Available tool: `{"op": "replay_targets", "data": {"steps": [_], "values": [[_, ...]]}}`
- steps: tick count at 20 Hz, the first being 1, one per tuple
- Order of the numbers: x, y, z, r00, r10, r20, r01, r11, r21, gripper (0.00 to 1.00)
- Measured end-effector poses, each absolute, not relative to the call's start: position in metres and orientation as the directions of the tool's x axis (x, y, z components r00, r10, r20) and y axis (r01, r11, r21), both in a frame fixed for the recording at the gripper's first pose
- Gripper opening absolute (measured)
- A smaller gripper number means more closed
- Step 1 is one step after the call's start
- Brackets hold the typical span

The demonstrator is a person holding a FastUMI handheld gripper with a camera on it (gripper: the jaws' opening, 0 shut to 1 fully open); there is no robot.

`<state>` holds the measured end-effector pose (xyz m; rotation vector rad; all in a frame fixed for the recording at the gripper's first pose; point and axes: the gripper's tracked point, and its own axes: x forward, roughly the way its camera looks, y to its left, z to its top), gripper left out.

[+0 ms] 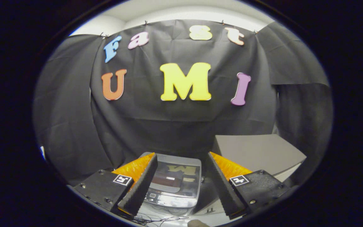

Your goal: Put the clothes into the washing machine and then close the washing machine lid.

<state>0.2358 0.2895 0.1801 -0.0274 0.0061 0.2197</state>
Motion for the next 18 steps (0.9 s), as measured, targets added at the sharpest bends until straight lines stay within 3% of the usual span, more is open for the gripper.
{"op": "replay_targets", "data": {"steps": [6,18], "values": [[0.171,0.183,0.159,0.988,0.156,0.010,-0.156,0.988,-0.001,0.98],[0.014,0.021,0.046,0.998,0.051,-0.048,-0.048,0.998,0.046,0.98]]}}
